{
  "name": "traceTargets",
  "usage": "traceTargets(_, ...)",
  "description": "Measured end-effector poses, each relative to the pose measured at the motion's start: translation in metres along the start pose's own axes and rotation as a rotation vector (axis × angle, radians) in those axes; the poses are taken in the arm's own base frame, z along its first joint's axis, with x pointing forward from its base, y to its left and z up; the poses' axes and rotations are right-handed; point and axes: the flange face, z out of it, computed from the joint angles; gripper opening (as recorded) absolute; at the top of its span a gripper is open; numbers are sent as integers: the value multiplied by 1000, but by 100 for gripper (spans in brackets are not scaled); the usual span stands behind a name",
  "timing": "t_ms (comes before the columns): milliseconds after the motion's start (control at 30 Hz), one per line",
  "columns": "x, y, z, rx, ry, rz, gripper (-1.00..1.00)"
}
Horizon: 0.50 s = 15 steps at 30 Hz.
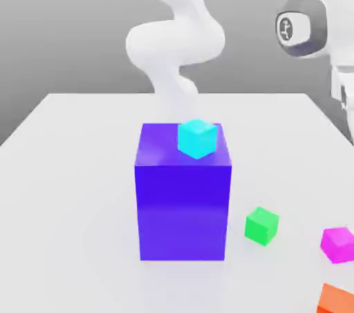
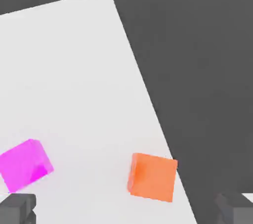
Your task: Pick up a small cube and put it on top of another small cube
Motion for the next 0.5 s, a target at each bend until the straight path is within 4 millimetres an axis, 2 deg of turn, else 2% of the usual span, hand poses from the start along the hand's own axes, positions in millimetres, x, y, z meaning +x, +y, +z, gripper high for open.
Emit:
traceTargets(167,-32,-42,88,-14,-136,-271,0)
traceTargets(333,-47,-49,155,-16,-160,-325,0)
traceTargets(367,-49,-48,164,-15,-161,-325,-100)
traceTargets(500,-49,-48,164,-16,-162,-325,-100)
